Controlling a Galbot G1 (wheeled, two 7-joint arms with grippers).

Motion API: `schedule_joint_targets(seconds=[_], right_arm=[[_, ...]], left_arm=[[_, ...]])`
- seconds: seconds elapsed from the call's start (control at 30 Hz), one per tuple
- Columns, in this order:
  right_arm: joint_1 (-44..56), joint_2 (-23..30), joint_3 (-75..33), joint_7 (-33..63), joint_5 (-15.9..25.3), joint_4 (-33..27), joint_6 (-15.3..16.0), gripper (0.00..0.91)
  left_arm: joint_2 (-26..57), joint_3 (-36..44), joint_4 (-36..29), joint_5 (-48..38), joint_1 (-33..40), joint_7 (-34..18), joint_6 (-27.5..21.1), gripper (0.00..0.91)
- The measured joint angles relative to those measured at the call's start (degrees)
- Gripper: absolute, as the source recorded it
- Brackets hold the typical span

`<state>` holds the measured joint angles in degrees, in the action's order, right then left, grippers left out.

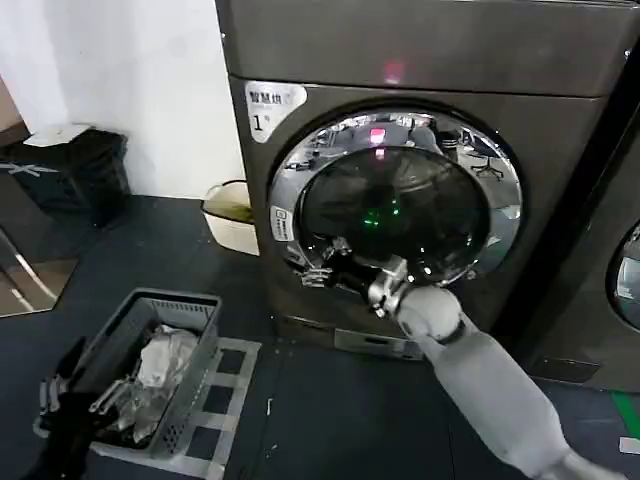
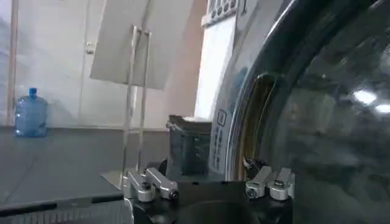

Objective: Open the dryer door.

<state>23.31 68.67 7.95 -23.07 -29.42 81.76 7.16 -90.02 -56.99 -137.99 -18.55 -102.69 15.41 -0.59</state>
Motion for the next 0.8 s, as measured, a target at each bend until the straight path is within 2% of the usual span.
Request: schedule_joint_targets(seconds=[0.23, 0.43, 0.8], right_arm=[[-3.5, 2.7, 1.8, -1.1, -0.1, -4.7, -1.2, 0.907], [-5.2, 3.5, 1.6, -4.9, -3.3, -6.1, -1.1, 0.907], [-1.6, -2.9, -1.0, -21.5, -6.6, -0.8, -1.4, 0.907]], left_arm=[[-0.1, -0.2, -0.4, -0.5, 0.1, -1.2, 0.1, 0.907], [0.6, -0.3, -0.2, -1.0, 0.5, -1.6, -0.2, 0.907], [5.4, -3.8, 4.4, -7.4, 4.4, 7.8, -0.1, 0.907]])
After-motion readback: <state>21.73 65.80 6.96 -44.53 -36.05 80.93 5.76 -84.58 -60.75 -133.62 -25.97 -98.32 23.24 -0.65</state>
